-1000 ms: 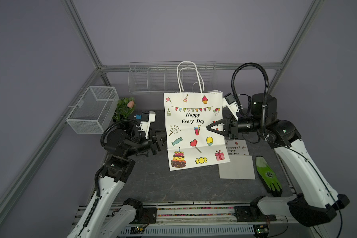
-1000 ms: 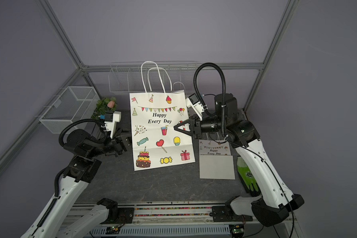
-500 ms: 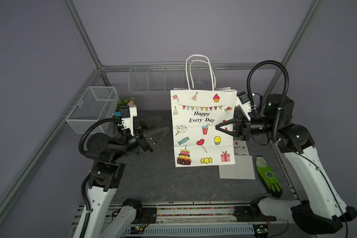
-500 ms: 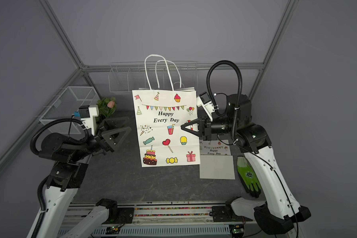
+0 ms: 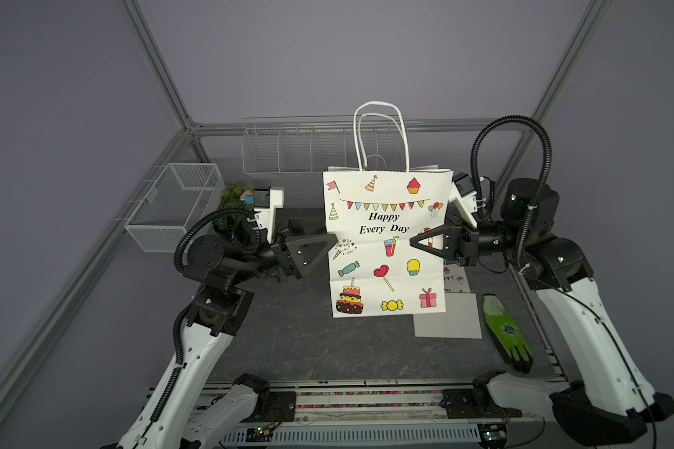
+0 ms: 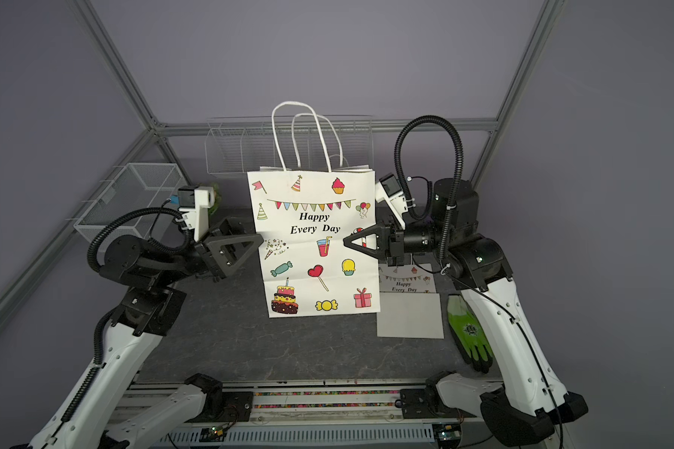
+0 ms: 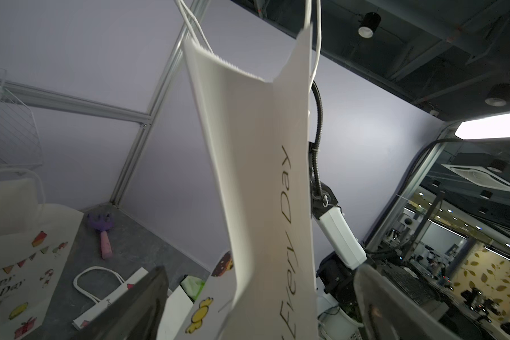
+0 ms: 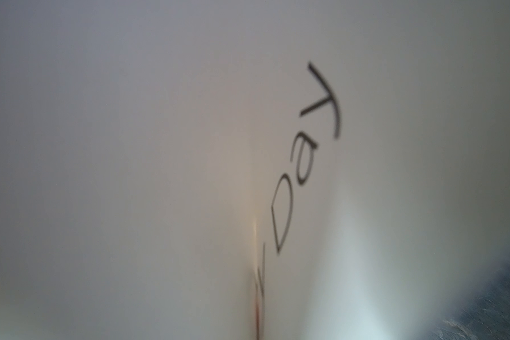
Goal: Put away the paper bag
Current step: Press the paper bag.
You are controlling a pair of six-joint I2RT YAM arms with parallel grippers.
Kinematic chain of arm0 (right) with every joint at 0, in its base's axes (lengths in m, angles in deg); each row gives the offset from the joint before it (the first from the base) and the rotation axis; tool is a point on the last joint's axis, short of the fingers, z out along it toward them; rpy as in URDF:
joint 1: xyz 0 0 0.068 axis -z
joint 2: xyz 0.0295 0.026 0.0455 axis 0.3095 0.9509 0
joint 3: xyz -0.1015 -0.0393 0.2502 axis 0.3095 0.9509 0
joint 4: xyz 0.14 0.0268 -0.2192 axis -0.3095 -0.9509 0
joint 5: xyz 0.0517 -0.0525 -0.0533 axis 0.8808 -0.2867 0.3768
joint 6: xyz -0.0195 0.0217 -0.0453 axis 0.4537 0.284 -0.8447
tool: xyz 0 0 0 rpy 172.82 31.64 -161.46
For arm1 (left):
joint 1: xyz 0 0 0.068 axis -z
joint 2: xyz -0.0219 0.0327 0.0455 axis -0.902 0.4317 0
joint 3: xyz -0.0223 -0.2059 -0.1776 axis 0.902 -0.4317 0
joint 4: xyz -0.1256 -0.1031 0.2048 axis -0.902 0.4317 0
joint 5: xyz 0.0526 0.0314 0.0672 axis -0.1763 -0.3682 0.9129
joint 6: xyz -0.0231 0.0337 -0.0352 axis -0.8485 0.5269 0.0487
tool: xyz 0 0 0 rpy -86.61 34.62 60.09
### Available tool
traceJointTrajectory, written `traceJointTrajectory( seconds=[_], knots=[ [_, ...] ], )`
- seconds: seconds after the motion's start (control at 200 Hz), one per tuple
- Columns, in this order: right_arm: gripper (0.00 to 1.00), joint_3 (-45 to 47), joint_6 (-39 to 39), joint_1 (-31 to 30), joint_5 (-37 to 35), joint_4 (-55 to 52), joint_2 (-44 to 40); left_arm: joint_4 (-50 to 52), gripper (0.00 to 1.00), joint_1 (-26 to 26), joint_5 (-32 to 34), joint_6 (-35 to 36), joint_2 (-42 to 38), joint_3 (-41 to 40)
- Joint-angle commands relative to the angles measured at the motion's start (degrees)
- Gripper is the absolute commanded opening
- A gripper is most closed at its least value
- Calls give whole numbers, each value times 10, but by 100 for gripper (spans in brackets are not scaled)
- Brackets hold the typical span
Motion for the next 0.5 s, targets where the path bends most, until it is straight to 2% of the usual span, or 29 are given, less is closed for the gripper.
traceJointTrajectory(
  seconds=[0.0,0.26,0.34,0.43,0.495],
  knots=[
    [7,7,27,2,26,48,-2,63,100,13,-7,71,-12,25],
    [7,17,46,2,44,75,-6,62,98,14,-3,81,-15,9],
    [7,18,47,2,48,75,-5,68,83,13,-4,86,-18,7],
    [7,19,57,2,50,85,-4,73,54,14,-4,90,-17,4],
    [7,19,67,2,48,98,-4,77,39,14,-7,91,-16,0]
  ],
)
